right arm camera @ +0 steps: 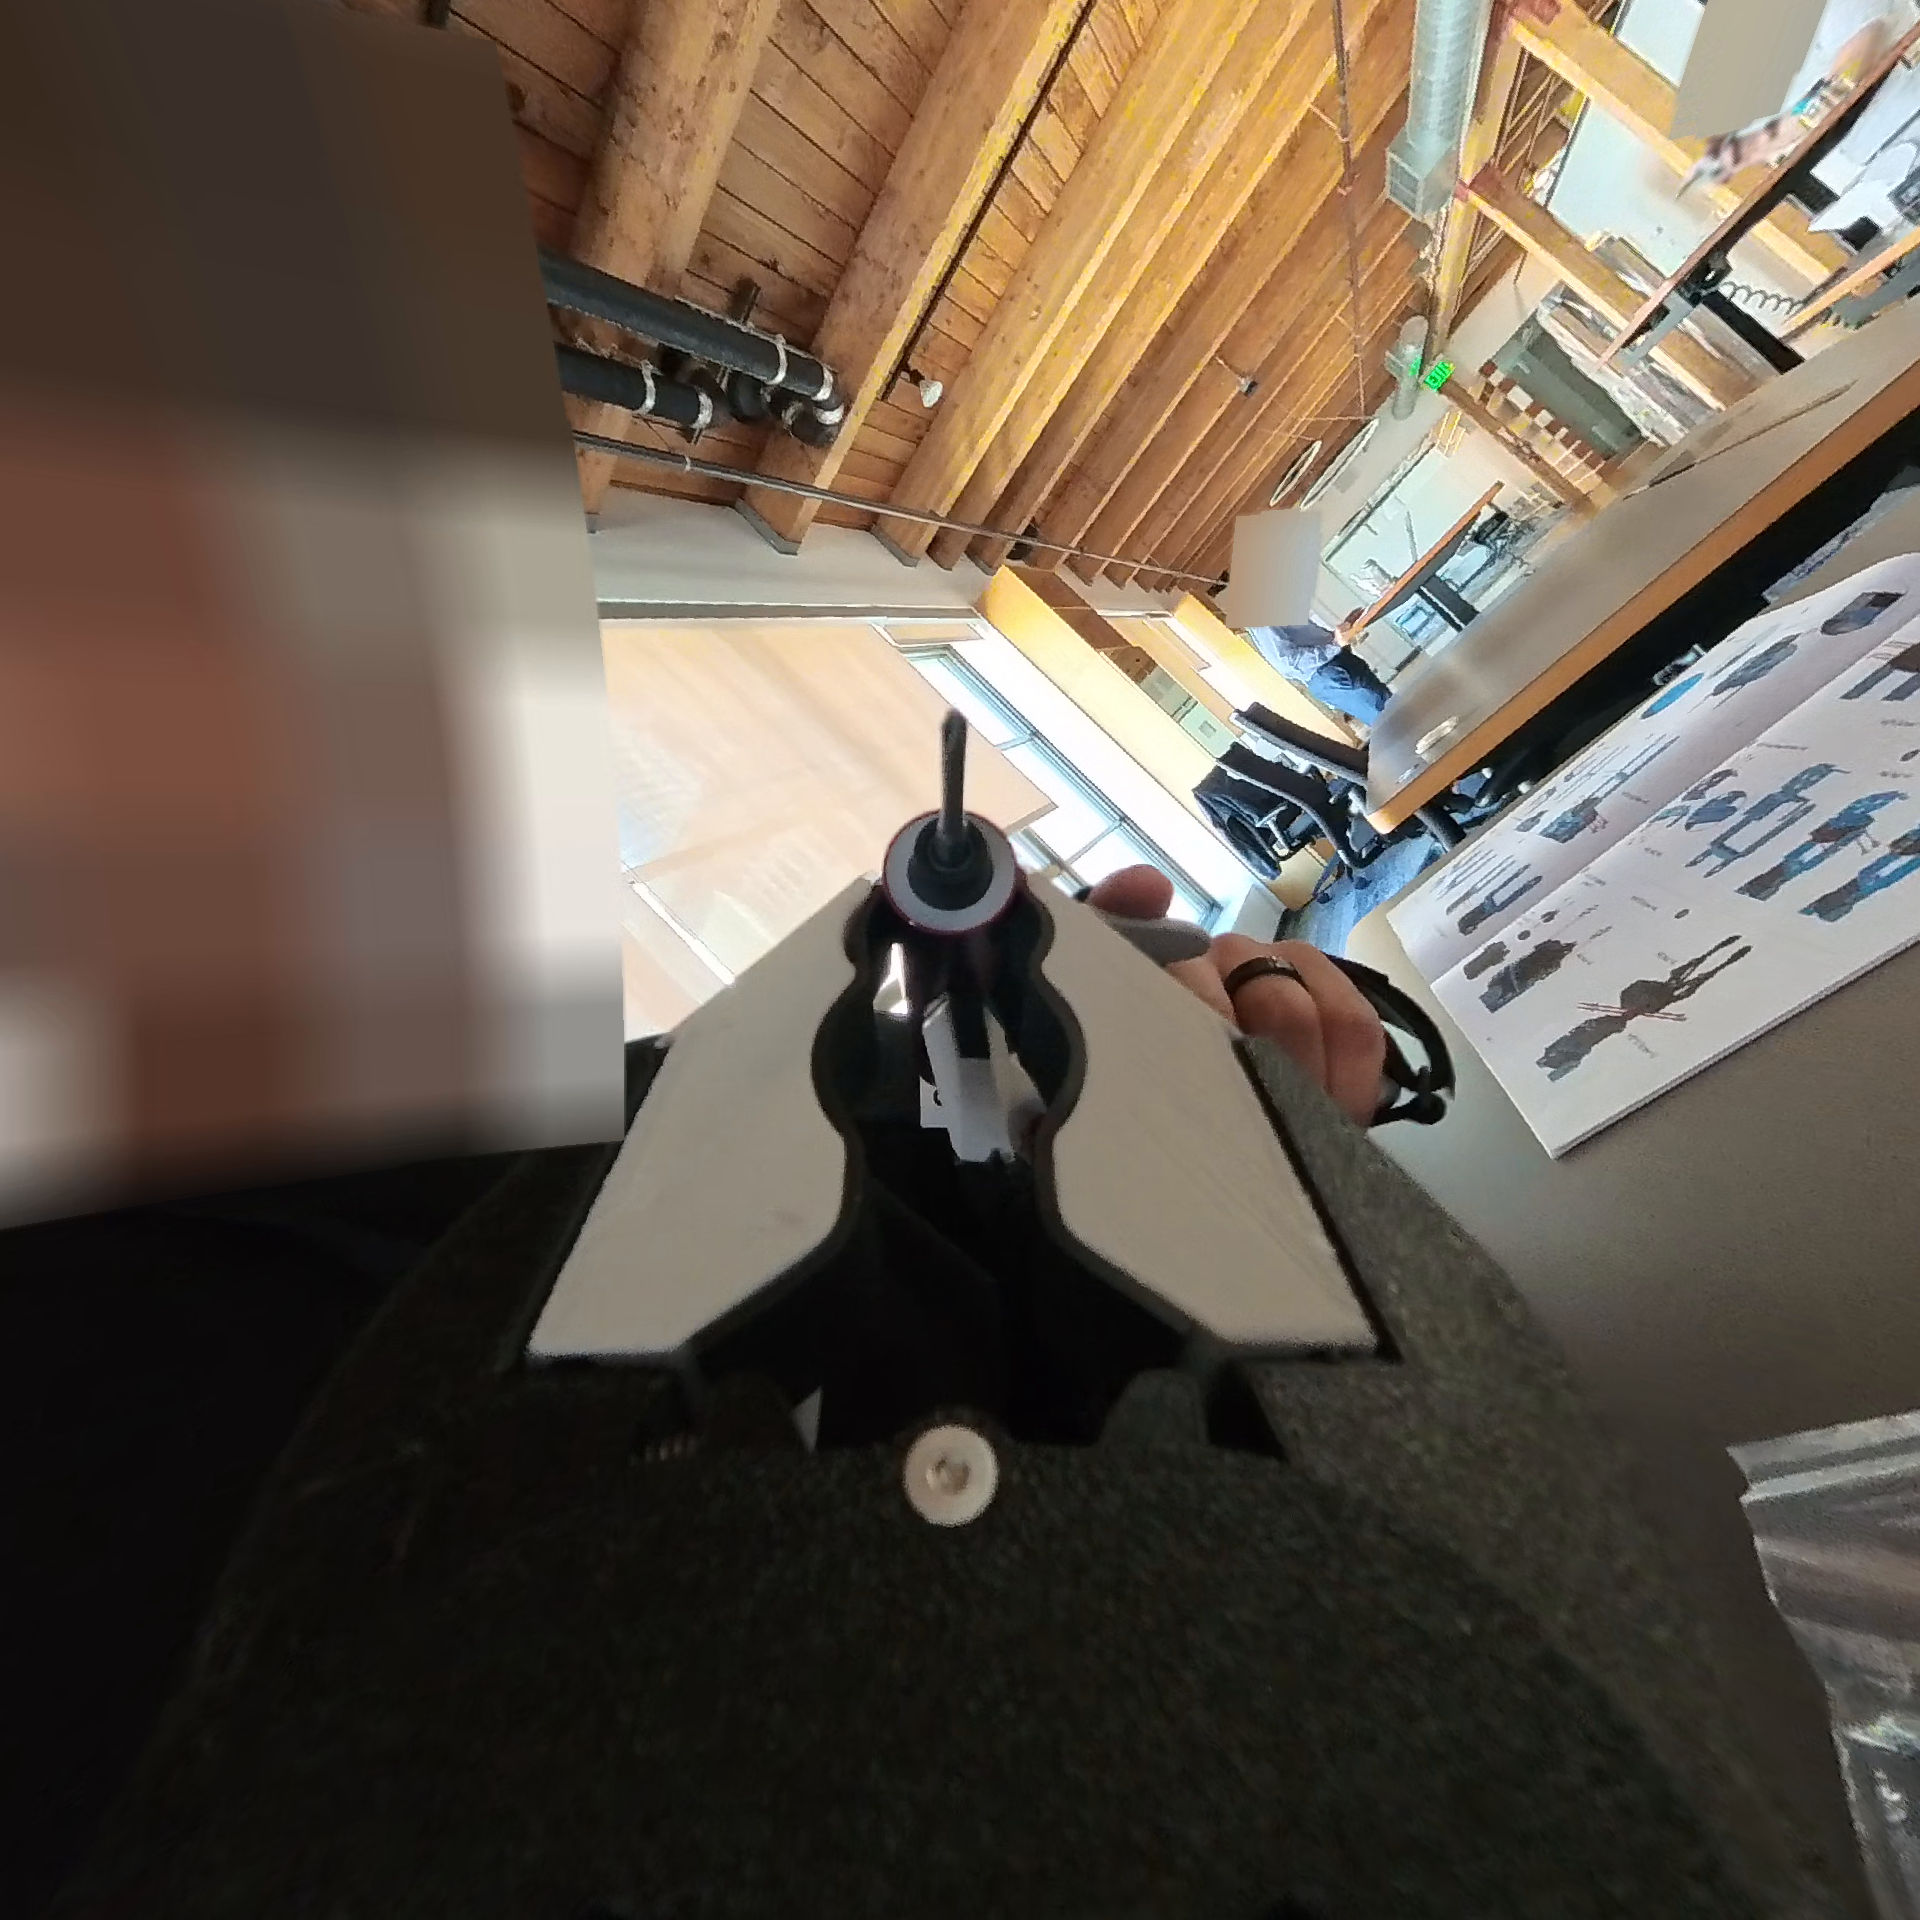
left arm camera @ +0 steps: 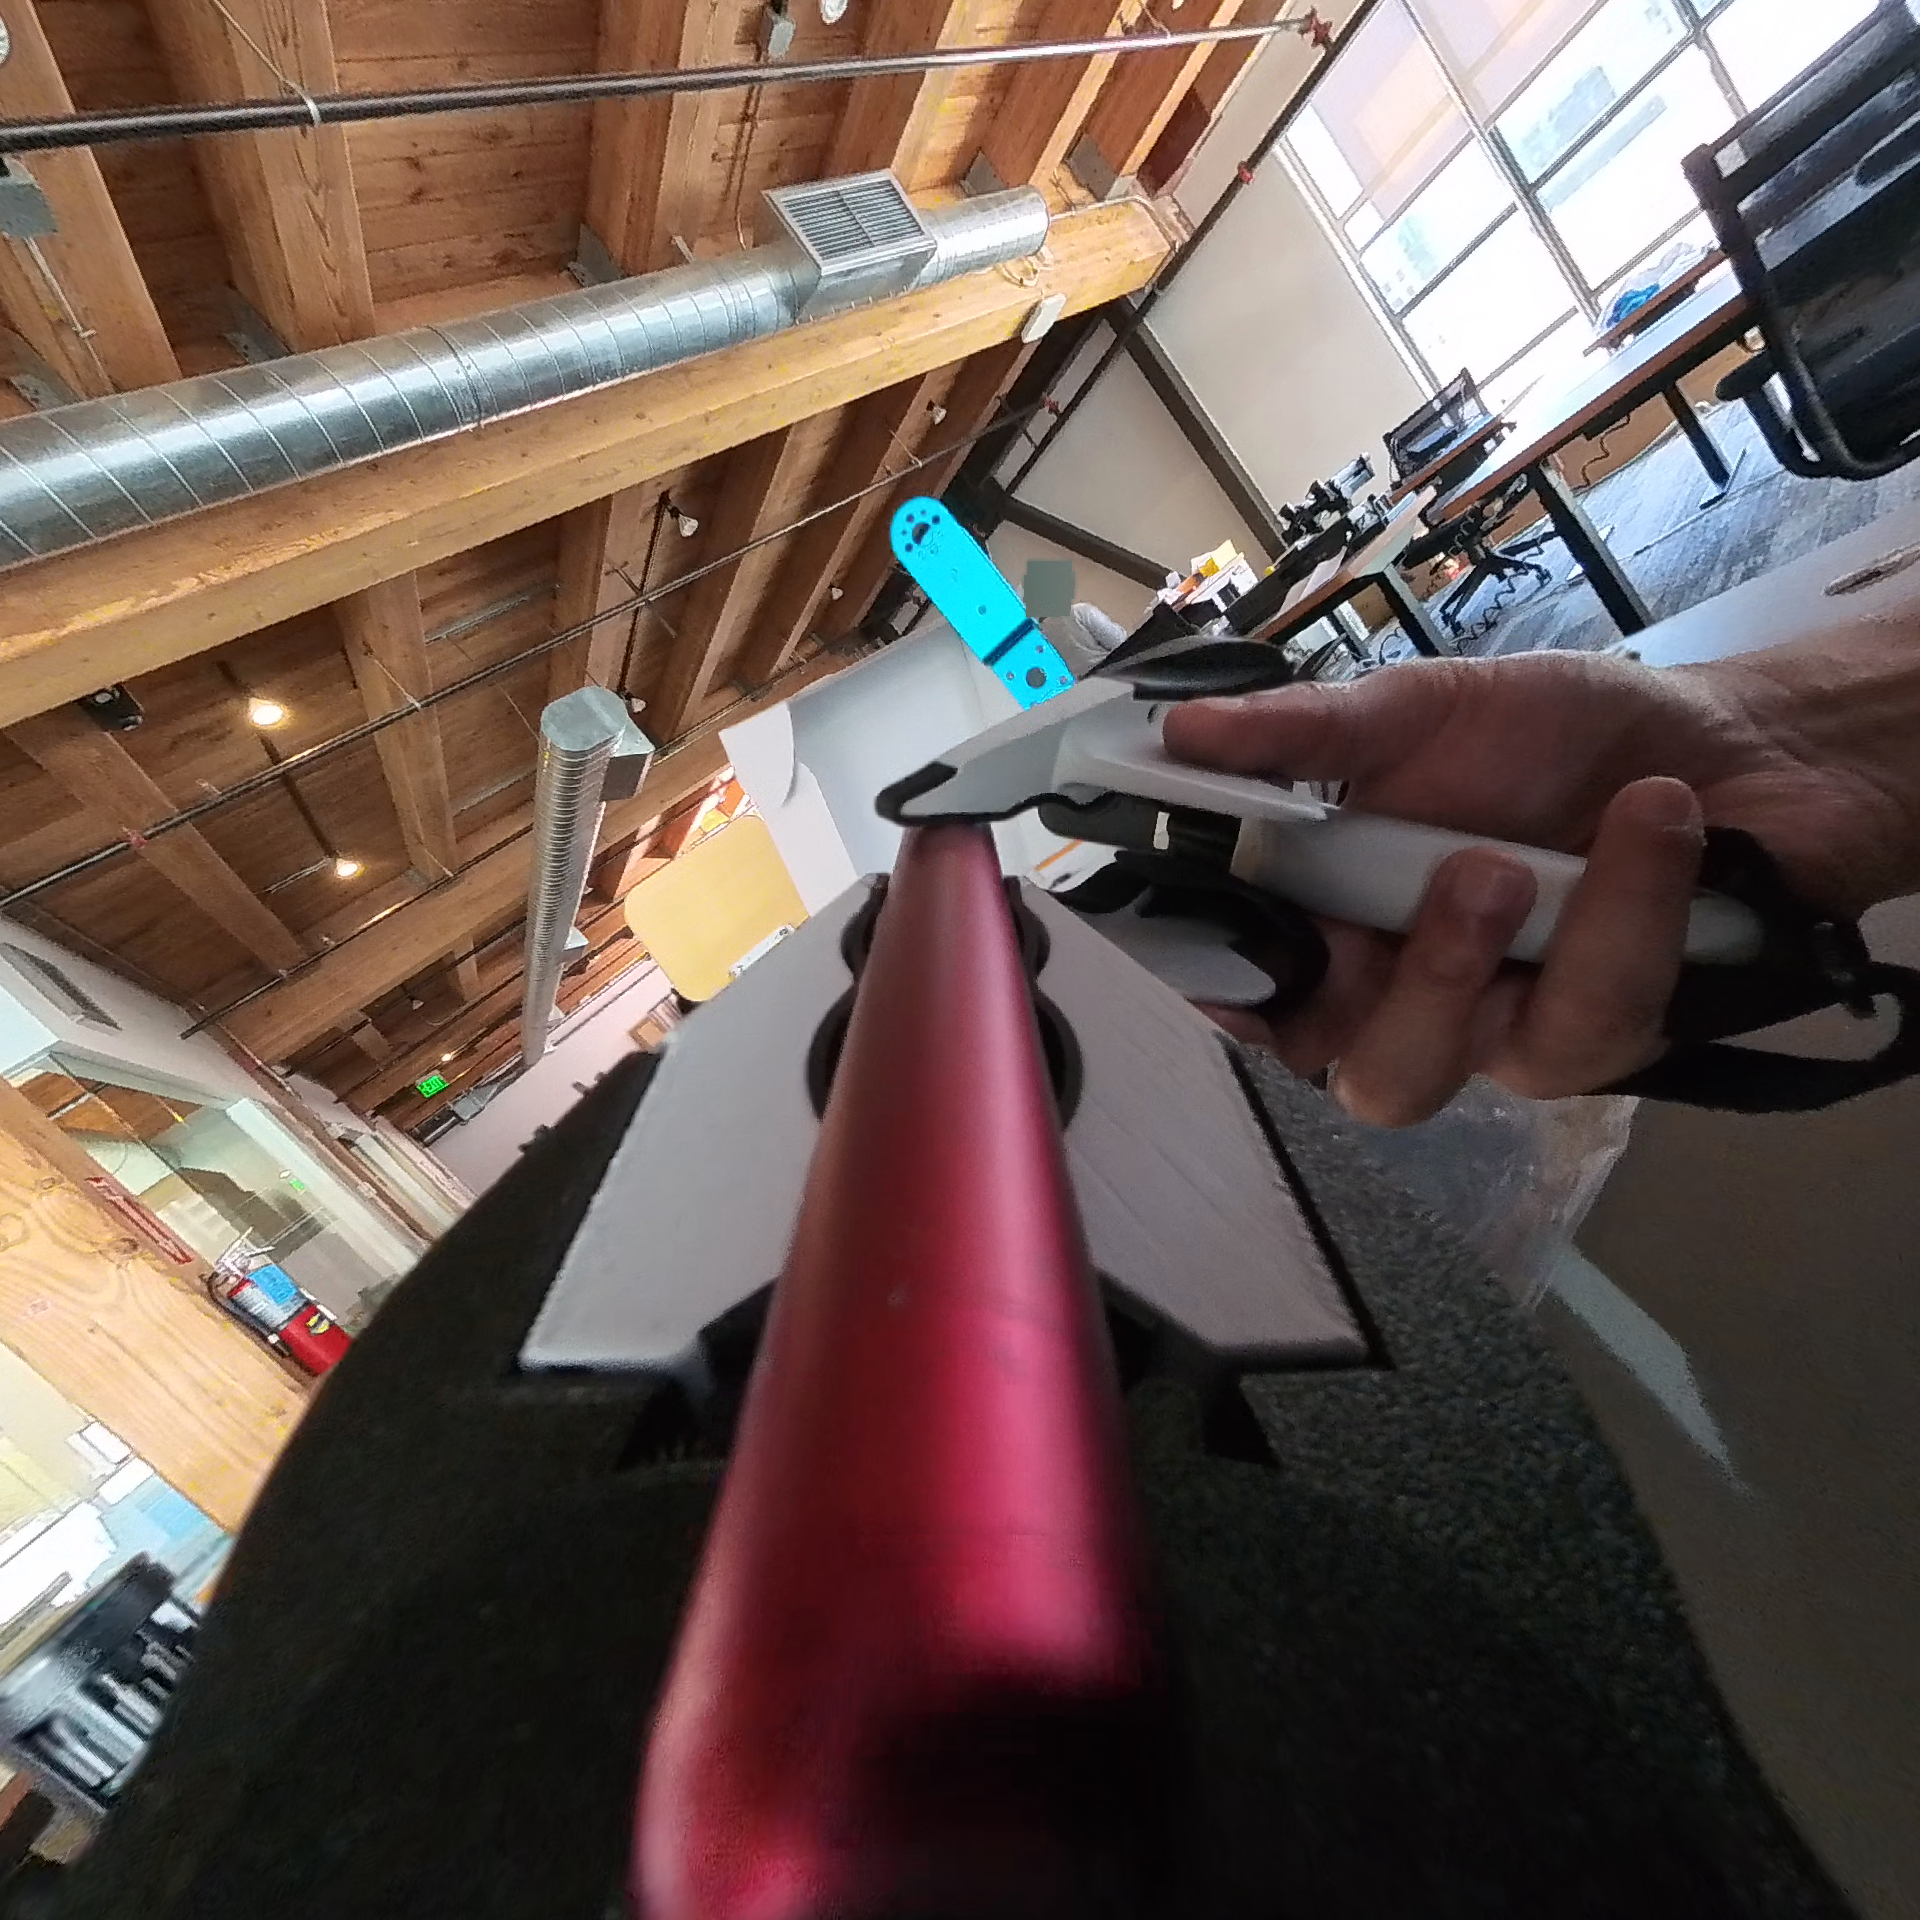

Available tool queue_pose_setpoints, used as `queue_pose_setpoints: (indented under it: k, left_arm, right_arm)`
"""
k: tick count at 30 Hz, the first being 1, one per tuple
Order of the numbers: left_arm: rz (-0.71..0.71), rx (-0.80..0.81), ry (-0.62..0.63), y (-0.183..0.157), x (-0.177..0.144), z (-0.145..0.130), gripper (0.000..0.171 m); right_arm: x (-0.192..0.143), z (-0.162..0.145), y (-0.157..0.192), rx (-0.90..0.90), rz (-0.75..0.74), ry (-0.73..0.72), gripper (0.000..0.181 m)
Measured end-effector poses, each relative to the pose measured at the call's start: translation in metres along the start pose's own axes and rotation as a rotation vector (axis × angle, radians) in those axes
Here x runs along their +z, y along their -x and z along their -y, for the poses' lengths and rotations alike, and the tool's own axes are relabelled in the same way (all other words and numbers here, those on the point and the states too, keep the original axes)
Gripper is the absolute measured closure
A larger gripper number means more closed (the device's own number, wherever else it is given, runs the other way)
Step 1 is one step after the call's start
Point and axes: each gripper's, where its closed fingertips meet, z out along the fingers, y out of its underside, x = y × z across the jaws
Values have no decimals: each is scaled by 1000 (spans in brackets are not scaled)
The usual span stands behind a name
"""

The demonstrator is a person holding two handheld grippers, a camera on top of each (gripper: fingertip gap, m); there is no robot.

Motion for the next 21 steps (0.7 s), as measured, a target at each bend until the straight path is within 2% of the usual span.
queue_pose_setpoints:
  k: [1,3,7,10,13,21]
  left_arm:
    - [0,8,-1,-1,1,-1,149]
    - [10,28,5,-2,4,-2,149]
    - [-10,-8,51,0,11,-10,150]
    - [29,35,48,-1,13,-12,149]
    - [7,-17,55,-1,15,-14,147]
    - [16,-11,41,0,15,-13,150]
  right_arm:
    - [0,-2,-1,-8,-3,11,161]
    - [5,-11,-2,7,11,46,162]
    - [1,-3,-8,37,8,11,161]
    - [-4,-1,-8,41,11,4,161]
    - [-9,4,-8,31,6,-4,162]
    - [-11,10,-6,16,7,-17,161]
